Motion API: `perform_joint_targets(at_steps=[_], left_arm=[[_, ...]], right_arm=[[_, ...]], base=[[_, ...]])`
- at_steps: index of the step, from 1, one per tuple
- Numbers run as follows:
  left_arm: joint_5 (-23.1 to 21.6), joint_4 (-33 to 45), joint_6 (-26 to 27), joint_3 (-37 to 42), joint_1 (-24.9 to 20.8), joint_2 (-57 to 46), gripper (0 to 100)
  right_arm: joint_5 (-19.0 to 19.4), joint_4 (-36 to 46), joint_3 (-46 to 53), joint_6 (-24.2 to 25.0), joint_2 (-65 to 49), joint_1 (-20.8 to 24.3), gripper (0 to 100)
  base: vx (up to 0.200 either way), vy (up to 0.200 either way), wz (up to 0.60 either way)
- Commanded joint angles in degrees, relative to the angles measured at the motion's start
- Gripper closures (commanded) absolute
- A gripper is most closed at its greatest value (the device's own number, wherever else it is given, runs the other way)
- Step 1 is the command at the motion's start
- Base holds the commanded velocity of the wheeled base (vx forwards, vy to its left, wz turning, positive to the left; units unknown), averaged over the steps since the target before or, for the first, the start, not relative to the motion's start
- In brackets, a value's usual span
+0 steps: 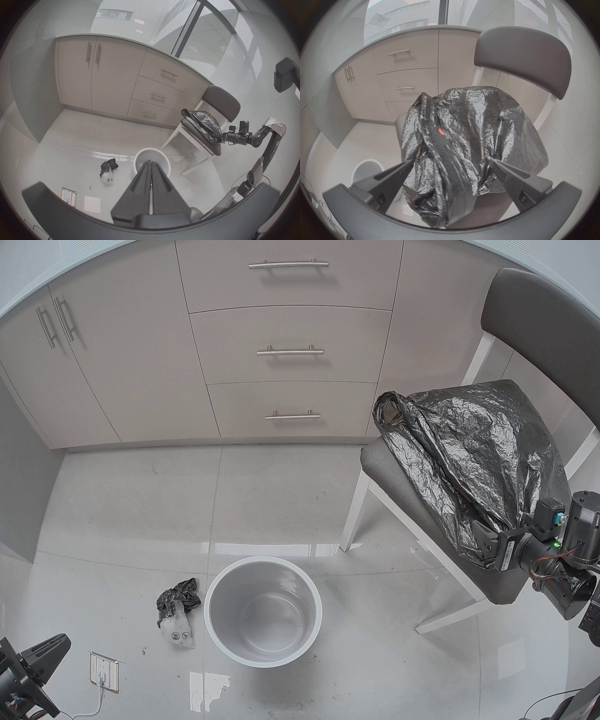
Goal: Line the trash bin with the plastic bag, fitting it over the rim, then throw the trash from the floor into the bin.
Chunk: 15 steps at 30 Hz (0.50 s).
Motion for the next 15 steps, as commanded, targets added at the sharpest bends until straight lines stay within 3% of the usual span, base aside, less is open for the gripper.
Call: perform_joint_targets(at_steps=[1,15], left_arm=[[0.1,0.0,0.0,0.0,-0.1,-0.1,100],[0.0,0.0,0.0,0.1,-0.1,-0.2,100]], right_arm=[[0.0,0.0,1.0,0.0,-0.7,-1.4,0],[0.0,-0.2,2.1,0.4,0.6,-2.1,0]], base=[[0.000,0.000,0.00],[0.000,0.000,0.00]])
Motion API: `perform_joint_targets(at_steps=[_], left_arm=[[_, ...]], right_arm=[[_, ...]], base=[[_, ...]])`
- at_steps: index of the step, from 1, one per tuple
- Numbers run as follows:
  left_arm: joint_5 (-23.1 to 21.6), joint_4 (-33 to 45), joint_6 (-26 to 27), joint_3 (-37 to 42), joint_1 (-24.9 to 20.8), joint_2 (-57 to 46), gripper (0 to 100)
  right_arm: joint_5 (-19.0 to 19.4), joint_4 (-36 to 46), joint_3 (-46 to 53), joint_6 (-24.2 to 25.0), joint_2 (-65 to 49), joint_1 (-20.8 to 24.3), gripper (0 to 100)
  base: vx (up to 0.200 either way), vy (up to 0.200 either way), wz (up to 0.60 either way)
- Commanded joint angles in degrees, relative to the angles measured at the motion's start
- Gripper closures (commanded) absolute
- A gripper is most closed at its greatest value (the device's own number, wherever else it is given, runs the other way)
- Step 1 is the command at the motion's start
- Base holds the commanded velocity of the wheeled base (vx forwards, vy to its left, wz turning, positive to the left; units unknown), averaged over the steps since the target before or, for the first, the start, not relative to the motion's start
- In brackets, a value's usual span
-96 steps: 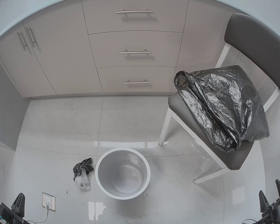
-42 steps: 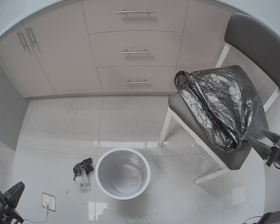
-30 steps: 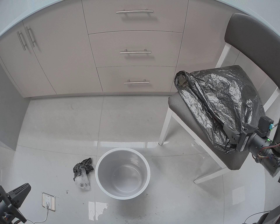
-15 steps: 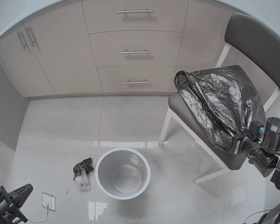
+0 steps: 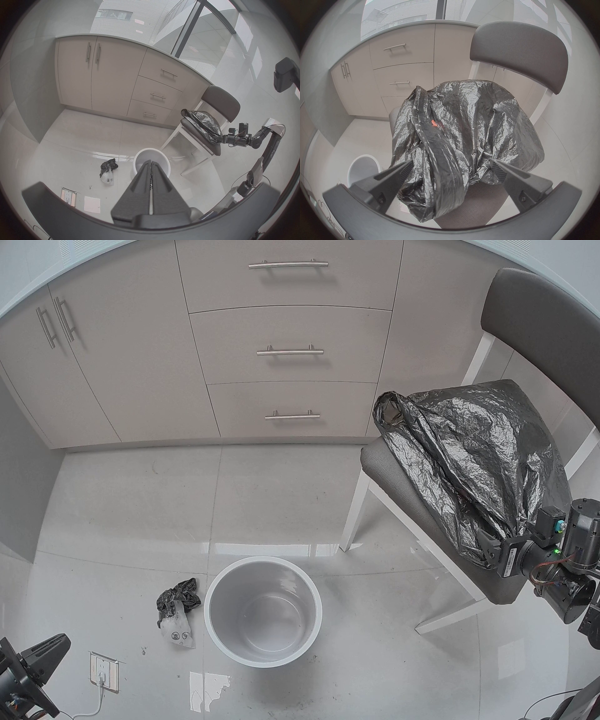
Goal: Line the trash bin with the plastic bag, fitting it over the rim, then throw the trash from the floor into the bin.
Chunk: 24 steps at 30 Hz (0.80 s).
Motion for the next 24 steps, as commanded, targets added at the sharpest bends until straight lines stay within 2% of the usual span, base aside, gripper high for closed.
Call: perform_joint_targets(at_steps=[1,5,6,11,22,24], left_arm=[[0.0,0.0,0.0,0.1,0.0,-0.1,100],[0.0,0.0,0.0,0.1,0.0,-0.2,100],[0.0,0.0,0.0,0.1,0.1,-0.2,100],[0.0,0.0,-0.1,0.2,0.0,-1.4,100],[0.0,-0.1,-0.1,0.1,0.0,-2.5,100],[0.0,-0.2,-0.1,0.1,0.0,-2.7,100]], right_arm=[[0.1,-0.2,0.0,0.2,0.8,-0.3,0],[0.1,-3.2,0.1,0.3,2.5,-0.6,0],[0.1,-4.7,0.2,0.2,3.6,-0.9,100],[0.2,-8.5,0.3,0.3,6.4,-1.0,100],[0.6,-8.8,-1.2,0.4,5.0,-1.5,100],[0.6,-8.6,-2.2,2.6,3.9,-1.4,100]], base=[[0.000,0.000,0.00],[0.000,0.000,0.00],[0.000,0.000,0.00],[0.000,0.000,0.00],[0.000,0.000,0.00],[0.000,0.000,0.00]])
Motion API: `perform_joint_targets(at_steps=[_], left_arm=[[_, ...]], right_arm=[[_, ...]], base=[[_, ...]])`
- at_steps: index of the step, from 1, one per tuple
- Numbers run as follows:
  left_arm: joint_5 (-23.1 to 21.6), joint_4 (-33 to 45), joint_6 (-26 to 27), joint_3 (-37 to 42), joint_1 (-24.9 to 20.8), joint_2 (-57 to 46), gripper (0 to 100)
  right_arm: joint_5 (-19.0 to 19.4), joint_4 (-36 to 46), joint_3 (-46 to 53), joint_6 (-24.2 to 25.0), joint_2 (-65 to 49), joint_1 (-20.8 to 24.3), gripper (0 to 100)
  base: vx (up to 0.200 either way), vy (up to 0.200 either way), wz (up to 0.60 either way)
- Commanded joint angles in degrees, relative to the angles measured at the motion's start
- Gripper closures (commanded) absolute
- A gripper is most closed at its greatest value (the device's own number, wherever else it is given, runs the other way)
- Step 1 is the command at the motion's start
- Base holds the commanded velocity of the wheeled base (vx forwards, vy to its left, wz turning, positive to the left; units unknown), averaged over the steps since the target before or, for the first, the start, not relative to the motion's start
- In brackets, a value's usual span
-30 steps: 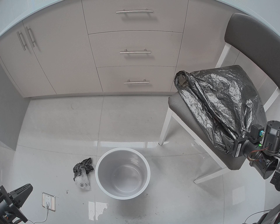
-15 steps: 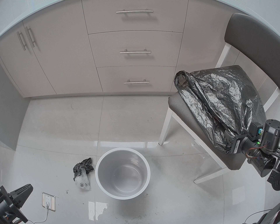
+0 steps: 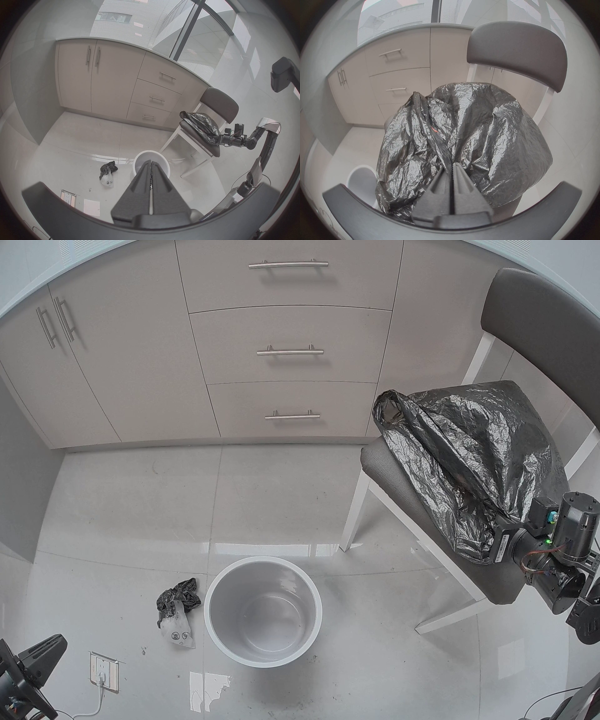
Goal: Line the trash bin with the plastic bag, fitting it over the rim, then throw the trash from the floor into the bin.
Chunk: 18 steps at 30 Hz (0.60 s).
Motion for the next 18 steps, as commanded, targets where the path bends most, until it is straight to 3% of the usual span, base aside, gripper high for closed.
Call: perform_joint_targets(at_steps=[1,2,4,6,7,8,9,11,14,15,16,17,18], left_arm=[[0.0,0.0,0.0,-0.2,0.0,-0.9,100],[0.0,0.0,0.0,-0.2,0.0,-1.0,100],[-0.2,-0.6,0.1,-0.1,-0.7,-1.5,100],[-0.3,-1.3,0.1,-0.1,-1.9,-1.5,100],[-0.3,-2.0,0.1,-0.1,-3.5,-1.4,100],[-0.3,-2.0,0.1,-0.1,-3.5,-1.4,100],[-0.2,-2.4,-0.1,-0.5,-6.4,-1.1,100],[-0.2,-2.7,-0.5,-0.7,-8.8,-0.8,100],[-0.3,-2.7,-3.3,-1.0,-13.3,0.3,100],[-0.3,-2.8,-4.9,-1.1,-15.0,0.9,100],[-0.3,-2.8,-4.9,-1.1,-15.0,0.9,100],[-1.2,-3.3,-8.1,-1.4,-18.2,2.0,100],[-1.2,-3.3,-8.1,-1.4,-18.2,2.0,100]], right_arm=[[0.1,0.4,-2.4,4.3,-2.6,0.4,100],[0.1,0.4,-2.6,4.5,-2.7,0.4,100],[1.4,1.1,-4.7,11.3,-3.2,0.4,100],[3.5,1.1,-5.3,15.0,-2.9,0.3,100],[6.4,1.5,-5.6,19.1,-2.7,0.1,100],[6.4,1.5,-5.6,19.1,-2.7,0.1,100],[13.3,4.1,-6.2,27.2,-3.5,-0.4,100],[21.2,7.4,-7.4,34.1,-5.5,-2.2,100],[38.4,12.9,-10.0,44.6,-10.1,-6.7,100],[44.4,14.1,-10.5,47.0,-11.4,-8.7,100],[44.4,14.1,-10.5,47.0,-11.4,-8.7,100],[53.9,15.1,-11.0,49.7,-13.5,-11.9,100],[53.9,15.1,-11.0,49.7,-13.5,-11.9,100]], base=[[0.000,0.000,0.00],[0.000,0.000,0.00],[0.000,0.000,0.00],[0.000,0.000,0.00],[0.000,0.000,0.00],[0.000,0.000,0.00],[0.000,0.000,0.00],[0.000,0.000,0.00],[0.000,0.000,0.00],[0.000,0.000,0.00],[0.000,0.000,0.00],[0.000,0.000,0.00],[0.000,0.000,0.00]])
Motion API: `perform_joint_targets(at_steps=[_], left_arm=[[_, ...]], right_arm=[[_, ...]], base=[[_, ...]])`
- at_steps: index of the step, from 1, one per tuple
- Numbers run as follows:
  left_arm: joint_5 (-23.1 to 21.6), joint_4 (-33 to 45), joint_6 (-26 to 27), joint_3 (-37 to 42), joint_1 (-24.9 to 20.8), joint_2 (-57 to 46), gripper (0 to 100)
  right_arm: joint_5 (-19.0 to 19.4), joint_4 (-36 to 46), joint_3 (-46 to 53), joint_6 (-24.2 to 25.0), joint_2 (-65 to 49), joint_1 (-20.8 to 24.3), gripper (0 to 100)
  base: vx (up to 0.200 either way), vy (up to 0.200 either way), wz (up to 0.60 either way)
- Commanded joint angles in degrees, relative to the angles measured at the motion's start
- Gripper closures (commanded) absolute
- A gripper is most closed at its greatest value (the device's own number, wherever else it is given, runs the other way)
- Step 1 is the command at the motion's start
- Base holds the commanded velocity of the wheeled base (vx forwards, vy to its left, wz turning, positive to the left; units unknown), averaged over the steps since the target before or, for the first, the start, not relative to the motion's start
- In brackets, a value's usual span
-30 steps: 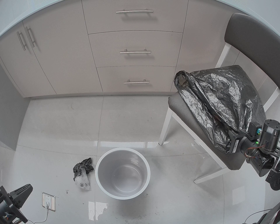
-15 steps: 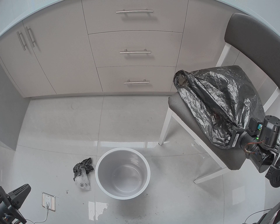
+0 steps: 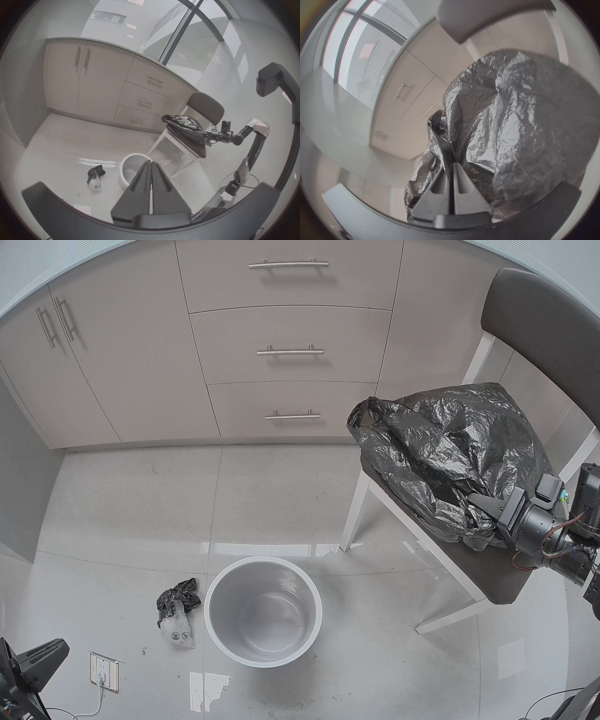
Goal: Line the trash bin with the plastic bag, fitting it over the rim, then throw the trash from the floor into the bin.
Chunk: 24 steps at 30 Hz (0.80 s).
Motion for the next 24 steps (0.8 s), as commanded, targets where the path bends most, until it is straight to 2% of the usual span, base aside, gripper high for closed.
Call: perform_joint_targets(at_steps=[1,3,5,10,11,12,14,15,17,20,24], left_arm=[[-3.5,-2.2,-9.0,-0.8,-12.0,3.5,100],[-6.6,-3.4,-11.0,-0.8,-12.1,5.1,100],[-8.3,-4.1,-11.4,-1.2,-12.1,7.1,100],[-8.4,-4.8,-12.7,-5.1,-12.0,13.9,100],[-8.1,-4.8,-14.2,-8.2,-11.8,18.3,100],[-8.0,-4.8,-14.4,-8.5,-11.7,18.7,100],[-8.1,-4.9,-16.0,-12.2,-11.7,23.8,100],[-8.1,-4.9,-16.0,-12.4,-11.6,24.4,100],[-8.3,-5.2,-15.8,-14.9,-11.7,29.7,100],[-8.3,-7.0,-16.0,-16.1,-11.6,35.1,100],[-8.6,-12.1,-15.8,-15.7,-11.6,41.0,100]], right_arm=[[27.6,7.0,-4.3,14.8,-10.7,-10.7,100],[29.3,7.3,-4.7,15.7,-12.8,-10.9,100],[29.3,8.3,-5.1,15.7,-14.7,-10.4,100],[29.3,15.6,-9.3,15.1,-18.7,-9.0,100],[29.3,20.4,-12.2,14.0,-19.6,-8.5,100],[29.3,20.9,-12.5,13.8,-19.7,-8.4,100],[29.2,28.1,-17.0,10.6,-20.7,-7.2,100],[29.2,28.8,-17.4,10.2,-20.8,-7.1,100],[27.0,34.5,-21.5,7.6,-21.4,-5.4,100],[25.2,36.8,-23.8,6.8,-22.0,-3.3,100],[25.3,37.3,-25.0,6.8,-22.8,-1.5,100]], base=[[0.000,0.000,0.00],[0.000,0.000,0.00],[0.000,0.000,0.00],[0.000,0.000,0.00],[0.000,0.000,0.00],[0.000,0.000,0.00],[0.000,0.000,0.00],[0.000,0.000,0.00],[0.000,0.000,0.00],[0.000,0.000,0.00],[0.000,0.000,0.00]])
